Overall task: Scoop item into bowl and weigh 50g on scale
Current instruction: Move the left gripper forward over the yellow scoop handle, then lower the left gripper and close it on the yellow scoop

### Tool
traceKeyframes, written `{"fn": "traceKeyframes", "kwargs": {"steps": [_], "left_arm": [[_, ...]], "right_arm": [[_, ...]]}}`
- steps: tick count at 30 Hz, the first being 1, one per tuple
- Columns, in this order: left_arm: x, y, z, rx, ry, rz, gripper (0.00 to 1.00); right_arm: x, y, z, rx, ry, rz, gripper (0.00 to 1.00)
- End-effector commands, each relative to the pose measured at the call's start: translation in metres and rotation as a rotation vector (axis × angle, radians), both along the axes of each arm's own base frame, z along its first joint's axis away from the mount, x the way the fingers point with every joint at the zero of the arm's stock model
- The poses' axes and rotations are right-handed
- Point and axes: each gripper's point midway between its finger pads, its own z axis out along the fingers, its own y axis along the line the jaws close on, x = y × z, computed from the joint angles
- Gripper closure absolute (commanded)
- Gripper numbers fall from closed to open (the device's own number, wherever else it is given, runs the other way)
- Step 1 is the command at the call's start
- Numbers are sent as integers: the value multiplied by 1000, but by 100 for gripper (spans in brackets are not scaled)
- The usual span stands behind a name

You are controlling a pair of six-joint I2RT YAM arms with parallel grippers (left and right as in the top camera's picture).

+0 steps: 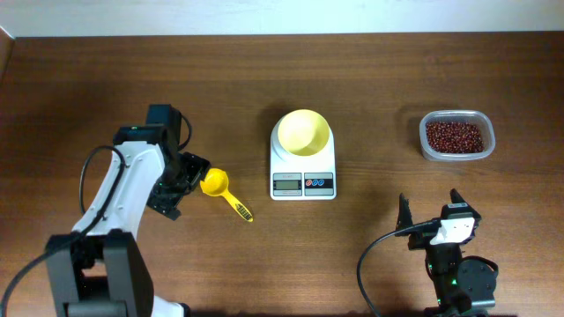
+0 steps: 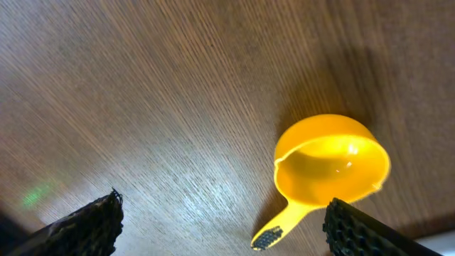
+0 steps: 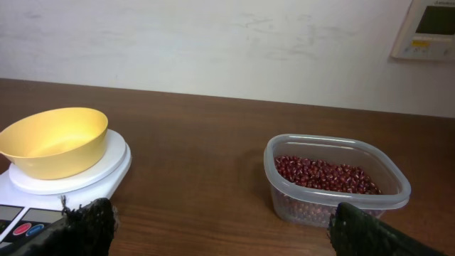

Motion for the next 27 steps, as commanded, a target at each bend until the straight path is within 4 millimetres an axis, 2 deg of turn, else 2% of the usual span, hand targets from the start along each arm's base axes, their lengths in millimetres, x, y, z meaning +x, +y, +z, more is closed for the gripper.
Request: {"fn": "traceKeyframes", "kwargs": {"steps": [1,8,11,13,20,27], "left_arm": [[6,-2,-6,-10,10,20,7],[13,-2,-23,-10,15,18,17],[17,-13,-29,-6,11,-22,21],[21,-20,-29,8,-9,-53,20],[28,-18,-30,102,-40,-97,26],[24,-17,-49,105,-56,-96,31]], "right_arm": [[0,3,-2,-3,0,14,1],[0,3,-2,-3,0,14,1],[0,3,-2,-3,0,14,1],[0,3,-2,-3,0,14,1],[0,3,-2,-3,0,14,1],[0,3,-2,-3,0,14,1]]}}
